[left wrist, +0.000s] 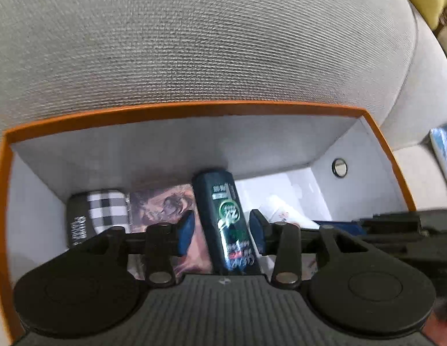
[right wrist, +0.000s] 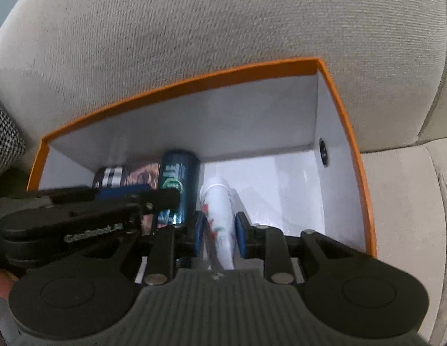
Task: Organize rigid objects
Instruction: 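Lower the bottle beside the cards with the left tool while the right tool lowers the tube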
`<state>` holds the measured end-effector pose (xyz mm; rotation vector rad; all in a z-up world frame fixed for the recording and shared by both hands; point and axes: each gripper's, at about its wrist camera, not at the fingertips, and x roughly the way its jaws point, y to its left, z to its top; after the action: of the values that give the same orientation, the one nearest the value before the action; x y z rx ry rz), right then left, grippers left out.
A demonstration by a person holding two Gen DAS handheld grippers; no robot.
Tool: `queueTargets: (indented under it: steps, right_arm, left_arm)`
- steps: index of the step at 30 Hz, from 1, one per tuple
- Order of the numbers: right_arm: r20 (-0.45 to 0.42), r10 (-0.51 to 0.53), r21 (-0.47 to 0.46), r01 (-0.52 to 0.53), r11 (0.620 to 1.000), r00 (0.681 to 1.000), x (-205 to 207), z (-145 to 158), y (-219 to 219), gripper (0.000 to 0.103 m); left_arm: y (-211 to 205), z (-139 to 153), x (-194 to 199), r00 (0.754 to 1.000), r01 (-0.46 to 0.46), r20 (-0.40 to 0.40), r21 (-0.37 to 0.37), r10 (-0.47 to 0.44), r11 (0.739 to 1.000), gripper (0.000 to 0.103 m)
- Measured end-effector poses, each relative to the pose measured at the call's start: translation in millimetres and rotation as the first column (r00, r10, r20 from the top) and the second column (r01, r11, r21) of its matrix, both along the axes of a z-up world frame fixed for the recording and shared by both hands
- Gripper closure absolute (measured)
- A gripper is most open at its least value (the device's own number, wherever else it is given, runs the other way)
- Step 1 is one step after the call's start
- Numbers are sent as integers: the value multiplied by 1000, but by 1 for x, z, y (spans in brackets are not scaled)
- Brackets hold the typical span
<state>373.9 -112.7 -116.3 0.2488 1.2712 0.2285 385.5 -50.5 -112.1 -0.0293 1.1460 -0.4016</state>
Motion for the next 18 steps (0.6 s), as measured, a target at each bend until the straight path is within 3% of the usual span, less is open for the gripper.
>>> queueTargets:
  steps: [4, 8, 12, 18]
  right_arm:
    - [-30, 89, -63, -91, 994, 996, 0, -4, 12, 75]
    - [-68, 194, -140, -202, 969, 979, -4, -10, 27, 62]
    - [-97, 217, -170, -231, 958, 971, -17, -15, 14, 65]
    - [-96, 221, -169, -235, 957, 971, 2, -10, 10, 72]
  left_arm:
    - [3, 3, -16, 999, 46, -24, 11, -45, 999, 57]
    - [8, 2, -30, 996, 68, -56, 20, -67, 997, 58]
    - [6, 0, -37, 992, 92, -85, 22, -90, 995, 58]
    - [7, -5, -34, 990, 81, -115, 29, -77, 996, 58]
